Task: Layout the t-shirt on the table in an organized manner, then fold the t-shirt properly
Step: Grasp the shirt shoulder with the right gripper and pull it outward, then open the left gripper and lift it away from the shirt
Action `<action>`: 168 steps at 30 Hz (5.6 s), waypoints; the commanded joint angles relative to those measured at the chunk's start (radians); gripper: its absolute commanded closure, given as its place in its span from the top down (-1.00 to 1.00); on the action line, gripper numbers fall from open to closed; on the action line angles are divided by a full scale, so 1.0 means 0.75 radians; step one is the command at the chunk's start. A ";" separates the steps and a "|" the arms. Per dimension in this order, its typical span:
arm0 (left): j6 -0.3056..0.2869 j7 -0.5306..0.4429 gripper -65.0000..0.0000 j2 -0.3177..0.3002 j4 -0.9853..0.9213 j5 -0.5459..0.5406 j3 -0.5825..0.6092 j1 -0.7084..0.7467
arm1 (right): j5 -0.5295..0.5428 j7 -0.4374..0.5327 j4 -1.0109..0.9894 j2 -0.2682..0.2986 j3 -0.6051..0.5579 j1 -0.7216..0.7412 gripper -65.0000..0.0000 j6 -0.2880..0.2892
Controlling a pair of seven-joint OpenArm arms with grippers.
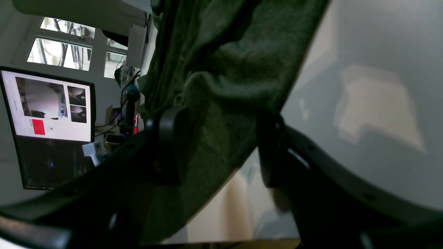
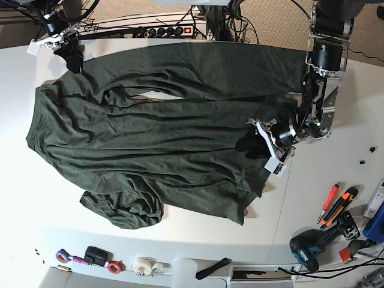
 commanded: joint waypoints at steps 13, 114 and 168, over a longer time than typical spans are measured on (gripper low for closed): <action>-0.010 -0.030 -0.23 -0.011 0.020 -0.025 -0.009 -0.024 | -0.290 0.245 0.015 -0.008 0.074 0.040 -0.03 -0.190; 0.012 0.275 -0.23 -0.125 0.021 -0.393 -0.256 -0.017 | -1.135 0.203 0.489 -0.020 -0.435 0.043 -1.00 -0.320; -0.040 0.862 -0.08 -0.343 0.219 -0.982 -0.614 0.802 | -1.131 0.204 0.489 -0.021 -0.435 0.039 -1.00 -0.320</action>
